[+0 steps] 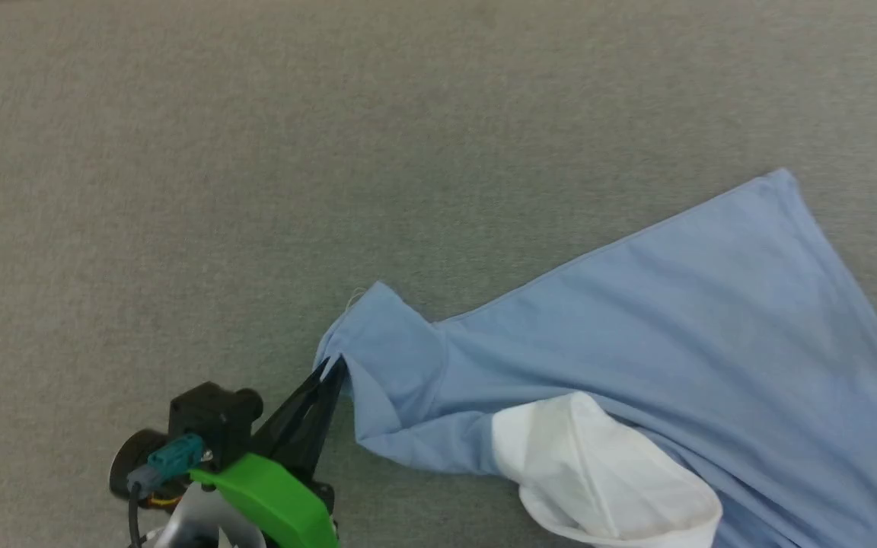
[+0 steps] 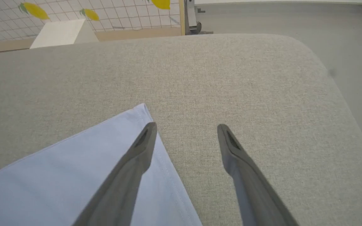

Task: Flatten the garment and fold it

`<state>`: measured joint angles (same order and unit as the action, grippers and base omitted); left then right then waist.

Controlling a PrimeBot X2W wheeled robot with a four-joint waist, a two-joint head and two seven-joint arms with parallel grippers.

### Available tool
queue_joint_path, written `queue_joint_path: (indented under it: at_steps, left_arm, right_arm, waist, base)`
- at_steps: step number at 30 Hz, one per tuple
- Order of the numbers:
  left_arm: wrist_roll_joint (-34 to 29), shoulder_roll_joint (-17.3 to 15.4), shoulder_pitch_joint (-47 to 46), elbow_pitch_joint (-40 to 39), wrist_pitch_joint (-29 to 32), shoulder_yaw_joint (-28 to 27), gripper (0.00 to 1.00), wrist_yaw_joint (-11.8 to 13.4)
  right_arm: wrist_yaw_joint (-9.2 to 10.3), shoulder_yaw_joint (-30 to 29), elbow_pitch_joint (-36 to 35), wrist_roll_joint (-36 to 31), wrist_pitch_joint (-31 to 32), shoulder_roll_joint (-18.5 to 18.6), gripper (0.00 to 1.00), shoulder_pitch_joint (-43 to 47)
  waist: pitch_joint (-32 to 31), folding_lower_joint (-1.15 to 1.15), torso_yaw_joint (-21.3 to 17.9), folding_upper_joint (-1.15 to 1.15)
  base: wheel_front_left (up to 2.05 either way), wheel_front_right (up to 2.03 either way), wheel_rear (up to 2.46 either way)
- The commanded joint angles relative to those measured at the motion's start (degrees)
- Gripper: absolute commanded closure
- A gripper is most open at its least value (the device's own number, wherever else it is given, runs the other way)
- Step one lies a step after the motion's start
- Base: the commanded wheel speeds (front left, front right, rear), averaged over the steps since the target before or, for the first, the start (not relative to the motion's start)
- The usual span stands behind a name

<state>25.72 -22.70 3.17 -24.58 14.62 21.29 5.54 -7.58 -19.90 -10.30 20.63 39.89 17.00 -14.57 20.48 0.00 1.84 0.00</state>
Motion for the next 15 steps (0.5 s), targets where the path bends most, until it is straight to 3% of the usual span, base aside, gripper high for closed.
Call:
queue_joint_path:
  at_steps: [1,14,15]
  left_arm:
    - [-0.7,0.7,-1.7,0.2,0.0,0.3,1.00,-0.4]
    - [-0.6,3.0,-5.7,2.6,-1.1,2.4,1.00,-1.4]
    - [-0.6,3.1,-5.9,2.7,-1.1,2.4,1.00,-1.4]
  right_arm:
    - [0.09,1.6,2.1,-1.0,1.7,1.1,0.00,-2.7]
    - [0.09,8.0,13.3,-3.7,10.0,5.7,0.00,-10.9]
    - [0.09,7.9,13.9,-3.7,11.1,5.7,0.40,-10.9]
  waist:
    - [4.2,0.00,4.2,0.00]
    - [9.0,0.00,9.9,0.00]
    - [9.1,0.00,10.1,0.00]
  base:
    - [0.00,0.00,0.00]
    - [0.00,0.00,0.00]
    - [0.00,0.00,0.00]
